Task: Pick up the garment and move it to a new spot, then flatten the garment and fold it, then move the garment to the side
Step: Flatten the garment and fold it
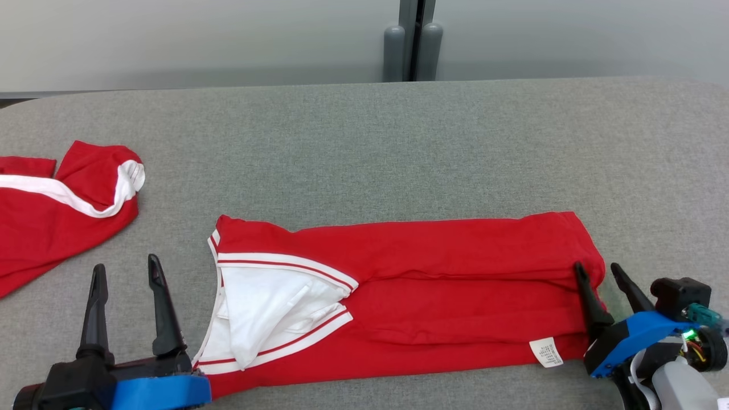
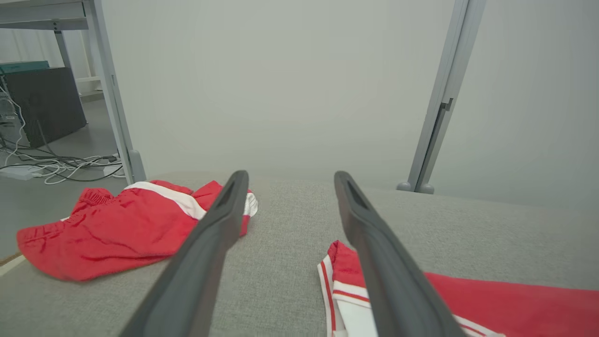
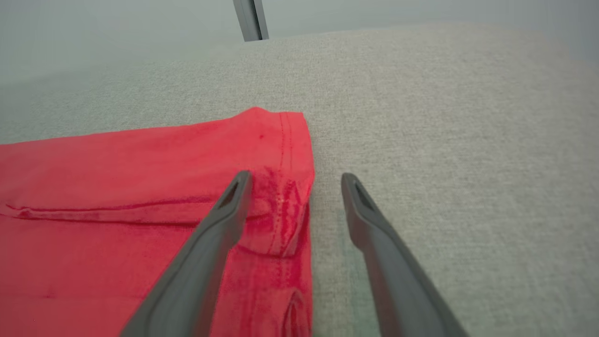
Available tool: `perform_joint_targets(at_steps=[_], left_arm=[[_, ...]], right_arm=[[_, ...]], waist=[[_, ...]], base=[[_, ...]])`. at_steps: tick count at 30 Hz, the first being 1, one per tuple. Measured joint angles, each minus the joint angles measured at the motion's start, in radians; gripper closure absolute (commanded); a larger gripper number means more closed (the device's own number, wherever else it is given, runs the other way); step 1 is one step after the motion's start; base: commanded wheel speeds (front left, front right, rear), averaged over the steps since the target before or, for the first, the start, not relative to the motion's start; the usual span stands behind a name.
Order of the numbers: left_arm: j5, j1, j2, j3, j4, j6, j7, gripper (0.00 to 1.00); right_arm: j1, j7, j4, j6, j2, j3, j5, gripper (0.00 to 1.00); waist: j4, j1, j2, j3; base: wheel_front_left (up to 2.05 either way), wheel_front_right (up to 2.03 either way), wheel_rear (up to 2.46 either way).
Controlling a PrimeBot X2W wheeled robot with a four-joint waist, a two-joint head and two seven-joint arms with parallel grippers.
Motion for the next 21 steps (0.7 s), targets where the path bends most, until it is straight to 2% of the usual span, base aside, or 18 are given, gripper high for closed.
perform_joint_targets(at_steps=[7,12,13,14,15,16,17,21], left_arm=[[0.109,0.048,-0.105,0.124,0.058,-0.079,0.0,0.0],[0.168,0.062,-0.146,0.172,0.105,-0.118,0.0,0.0],[0.179,0.061,-0.151,0.18,0.11,-0.124,0.0,0.0],[0.185,0.061,-0.156,0.187,0.117,-0.129,0.0,0.0],[0.192,0.061,-0.158,0.194,0.125,-0.132,0.0,0.0],[0.198,0.06,-0.161,0.201,0.127,-0.136,0.0,0.0],[0.205,0.059,-0.164,0.209,0.132,-0.142,0.0,0.0],[0.226,0.056,-0.178,0.22,0.146,-0.157,0.0,0.0]], right_arm=[[-0.022,0.004,0.086,0.0,0.021,0.014,0.025,0.0],[-0.032,-0.004,0.13,0.0,0.03,0.044,0.042,0.0],[-0.036,-0.004,0.133,0.0,0.035,0.05,0.054,0.18],[-0.037,-0.005,0.137,0.0,0.039,0.055,0.066,0.47],[-0.039,-0.008,0.141,0.0,0.041,0.064,0.07,0.47],[-0.043,-0.008,0.148,0.0,0.04,0.074,0.076,0.56],[-0.05,-0.008,0.156,0.0,0.041,0.081,0.08,1.0],[-0.063,-0.014,0.165,0.0,0.054,0.096,0.135,1.0]], waist=[[0.004,0.0,0.0,0.003],[0.007,0.0001,-0.0001,0.003],[0.008,0.0,-0.0001,0.003],[0.008,0.0,0.0,0.004],[0.008,0.0,0.0,0.005],[0.006,0.0,-0.0001,0.007],[0.005,0.0,-0.0001,0.008],[0.004,0.0,-0.0001,0.008]], base=[[0.0,0.0,0.0],[0.0,0.0,0.0],[0.0,0.0,0.0],[0.0,0.0,0.0],[0.0,0.0,0.0],[0.0,0.0,0.0],[0.0,0.0,0.0],[0.0,0.0,0.0]])
